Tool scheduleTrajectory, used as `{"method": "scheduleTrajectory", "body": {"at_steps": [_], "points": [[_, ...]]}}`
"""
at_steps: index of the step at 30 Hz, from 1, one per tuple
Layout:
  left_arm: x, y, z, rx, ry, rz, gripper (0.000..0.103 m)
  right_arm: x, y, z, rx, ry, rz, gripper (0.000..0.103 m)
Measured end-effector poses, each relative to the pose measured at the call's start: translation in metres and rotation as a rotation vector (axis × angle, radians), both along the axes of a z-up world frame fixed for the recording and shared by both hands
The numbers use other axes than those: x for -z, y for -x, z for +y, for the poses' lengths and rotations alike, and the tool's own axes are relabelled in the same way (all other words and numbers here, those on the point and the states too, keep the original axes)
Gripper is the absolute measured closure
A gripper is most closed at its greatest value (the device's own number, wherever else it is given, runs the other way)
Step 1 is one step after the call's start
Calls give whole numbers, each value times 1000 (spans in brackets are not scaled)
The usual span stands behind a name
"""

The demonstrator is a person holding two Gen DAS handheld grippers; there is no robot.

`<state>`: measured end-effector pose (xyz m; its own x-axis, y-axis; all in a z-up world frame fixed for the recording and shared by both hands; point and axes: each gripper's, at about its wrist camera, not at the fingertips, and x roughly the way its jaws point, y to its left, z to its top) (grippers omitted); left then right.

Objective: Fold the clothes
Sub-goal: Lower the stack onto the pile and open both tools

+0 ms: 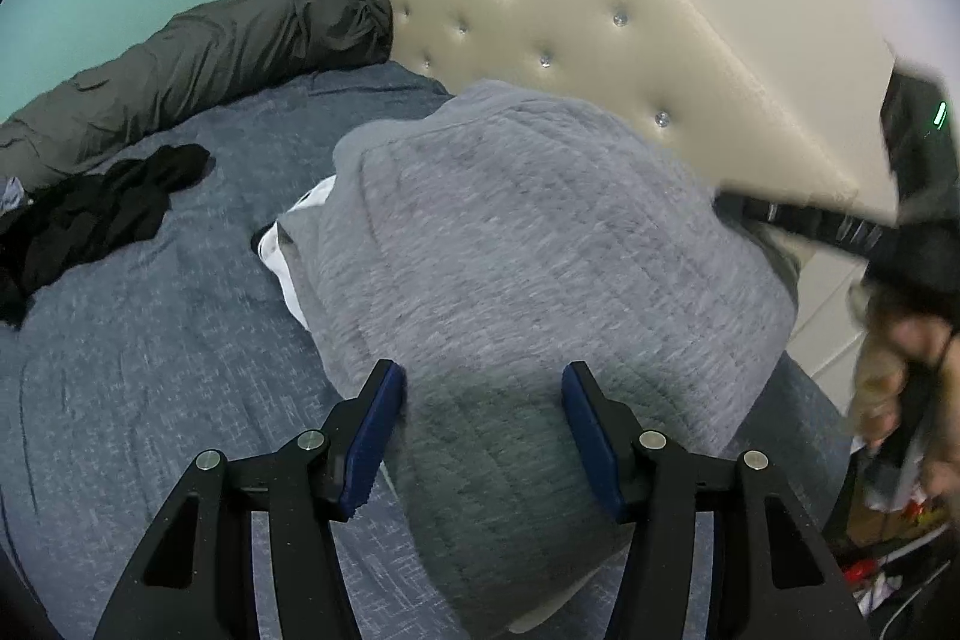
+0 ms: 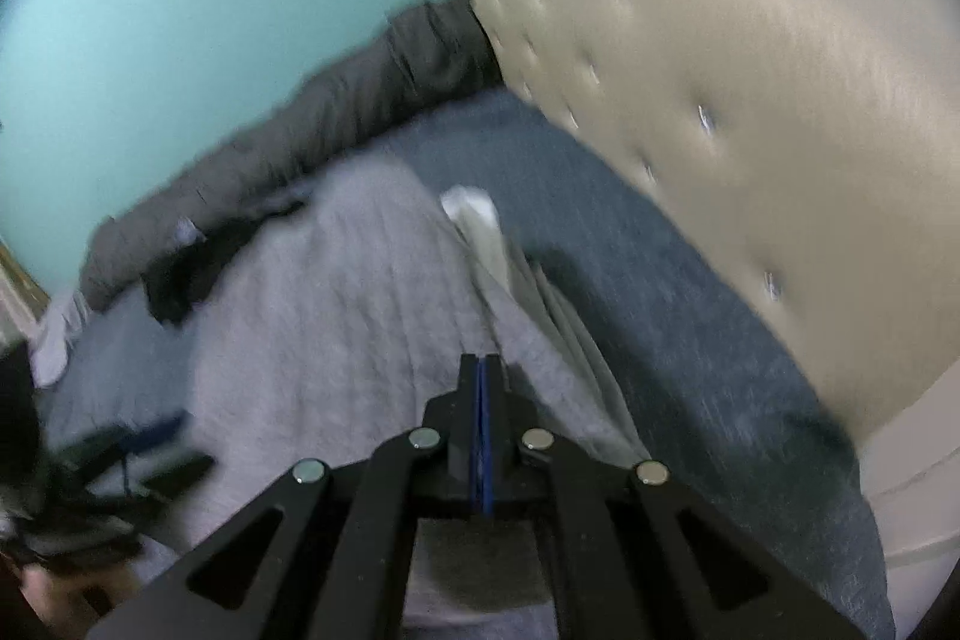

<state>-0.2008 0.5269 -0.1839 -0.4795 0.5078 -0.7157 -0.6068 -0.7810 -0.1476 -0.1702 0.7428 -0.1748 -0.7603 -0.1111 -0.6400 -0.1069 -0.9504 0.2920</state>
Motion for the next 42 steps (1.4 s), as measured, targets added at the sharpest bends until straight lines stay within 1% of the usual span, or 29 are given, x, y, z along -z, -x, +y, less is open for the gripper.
{"method": "scheduleTrajectory", "body": {"at_steps": [1, 4, 7, 10, 12, 14, 16, 18, 19, 22, 24, 26, 28, 30, 31, 37, 39, 42], "points": [[0, 0, 0, 2, -1, 0, 44, -11, 3, -10, -36, -4, 21, 103], [0, 0, 1, -6, -6, -2, 44, -30, 19, -43, -126, -43, 27, 103], [0, -1, 0, -11, -9, -8, 44, -27, 41, -65, -166, -76, -21, 103], [1, -1, -1, -10, -12, -13, 44, -3, 62, -73, -166, -118, -120, 103], [3, 0, -2, -8, -17, -22, 44, 12, 68, -68, -144, -97, -151, 103], [4, 0, -2, -3, -20, -26, 44, 24, 72, -66, -135, -97, -178, 103], [5, 0, -2, 1, -20, -29, 44, 31, 71, -68, -137, -150, -193, 103], [3, 0, -1, 0, -18, -26, 44, 29, 71, -67, -135, -149, -190, 103], [2, 0, -2, -2, -19, -25, 44, 27, 70, -67, -133, -149, -185, 103], [-1, 0, -4, -1, -21, -25, 44, 7, 50, -66, -105, -161, -97, 103], [-2, -1, -7, -5, -23, -21, 44, -3, 35, -55, -66, -152, -47, 103], [-2, -4, -10, -14, -31, -20, 44, -5, 18, -40, -5, -167, -27, 103], [-2, -5, -11, -23, -33, -19, 44, -2, 2, -28, 40, -203, -28, 103], [-1, -6, -10, -30, -32, -21, 44, 4, -8, -18, 49, -193, -24, 103], [0, -6, -9, -32, -30, -23, 44, 10, -11, -13, 50, -190, -39, 103], [0, -6, -3, -33, -3, -25, 44, 32, -20, -11, 45, -192, -98, 103], [-4, -6, -5, -45, -7, -28, 44, 29, -18, -11, 50, -196, -97, 103], [-13, -10, -11, -56, -11, -11, 44, 13, -27, -10, 72, -180, -44, 103]]}}
